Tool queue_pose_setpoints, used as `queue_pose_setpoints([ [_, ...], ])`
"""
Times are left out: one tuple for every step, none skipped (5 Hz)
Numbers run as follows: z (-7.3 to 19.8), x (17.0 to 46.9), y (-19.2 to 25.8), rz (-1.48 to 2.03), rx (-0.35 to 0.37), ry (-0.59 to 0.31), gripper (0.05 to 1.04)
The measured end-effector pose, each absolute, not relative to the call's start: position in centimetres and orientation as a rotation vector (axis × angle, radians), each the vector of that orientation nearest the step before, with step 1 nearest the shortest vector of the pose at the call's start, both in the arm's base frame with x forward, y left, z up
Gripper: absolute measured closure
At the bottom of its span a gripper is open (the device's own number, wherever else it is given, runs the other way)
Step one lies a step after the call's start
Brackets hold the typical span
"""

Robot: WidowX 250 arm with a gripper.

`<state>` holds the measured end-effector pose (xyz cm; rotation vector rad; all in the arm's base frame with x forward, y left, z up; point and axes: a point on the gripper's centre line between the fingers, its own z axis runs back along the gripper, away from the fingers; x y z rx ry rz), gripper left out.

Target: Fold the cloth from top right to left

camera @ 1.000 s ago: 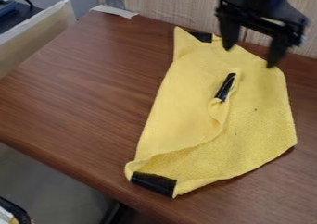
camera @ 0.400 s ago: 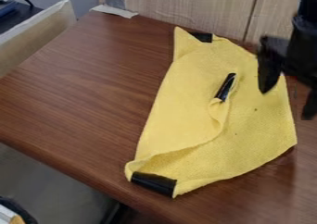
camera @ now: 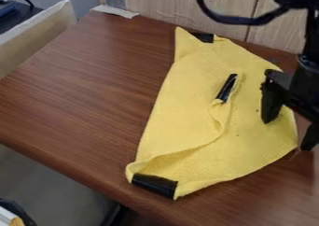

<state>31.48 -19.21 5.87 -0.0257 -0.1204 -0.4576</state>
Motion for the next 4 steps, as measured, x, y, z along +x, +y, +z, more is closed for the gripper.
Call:
queue_pose_setpoints([
  [5.71, 31.50, -19.99, -0.490, -0.032, -0.102, 0.130],
  [5.72, 31.66, -19.76, -0.496, -0.006, -0.111, 0.404],
  [5.73, 31.61, -19.91, -0.495, 0.011, -0.119, 0.703],
  [5.72, 31.45, -19.76, -0.505, 0.025, -0.110, 0.918],
])
